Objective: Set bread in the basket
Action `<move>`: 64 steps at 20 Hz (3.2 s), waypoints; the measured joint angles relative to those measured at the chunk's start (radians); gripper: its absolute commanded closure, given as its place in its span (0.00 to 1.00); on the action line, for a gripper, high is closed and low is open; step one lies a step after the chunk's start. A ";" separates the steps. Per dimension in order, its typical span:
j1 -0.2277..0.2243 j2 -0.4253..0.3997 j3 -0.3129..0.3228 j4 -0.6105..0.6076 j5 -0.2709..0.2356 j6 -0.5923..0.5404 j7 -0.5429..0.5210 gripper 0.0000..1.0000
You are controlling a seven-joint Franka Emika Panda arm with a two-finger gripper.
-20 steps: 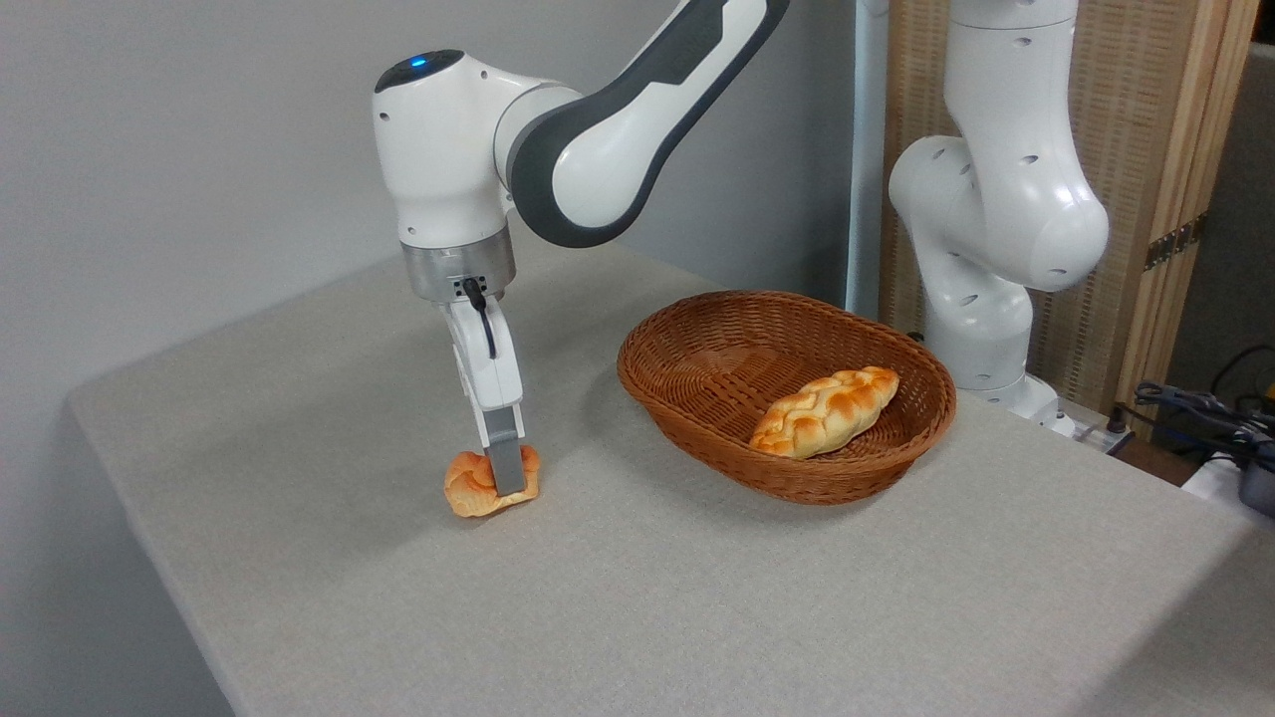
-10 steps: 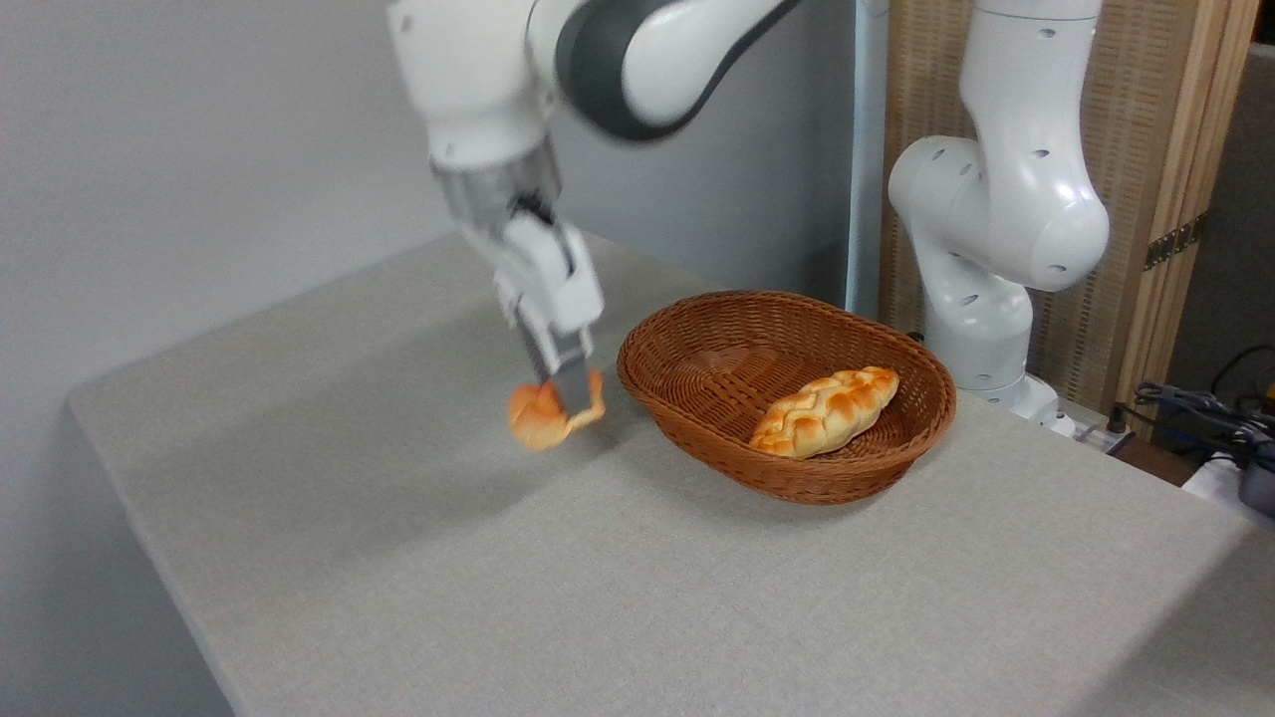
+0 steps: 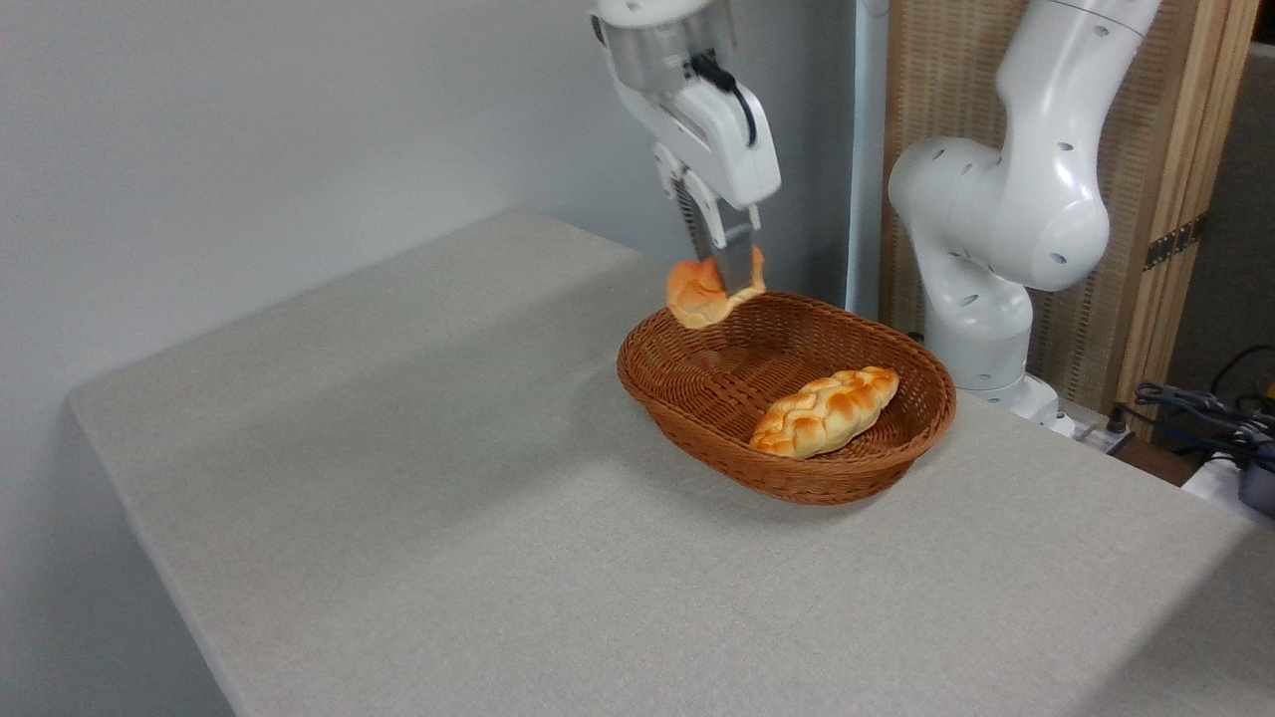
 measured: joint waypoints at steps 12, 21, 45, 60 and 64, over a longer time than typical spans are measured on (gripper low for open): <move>-0.072 0.022 -0.009 -0.199 0.009 0.117 0.107 0.00; -0.074 0.029 -0.013 -0.245 0.009 0.184 0.108 0.00; -0.004 0.372 0.038 0.471 0.006 0.175 -0.145 0.00; 0.127 0.495 -0.099 0.637 -0.003 0.064 -0.244 0.00; 0.157 0.499 -0.118 0.638 -0.003 0.064 -0.245 0.00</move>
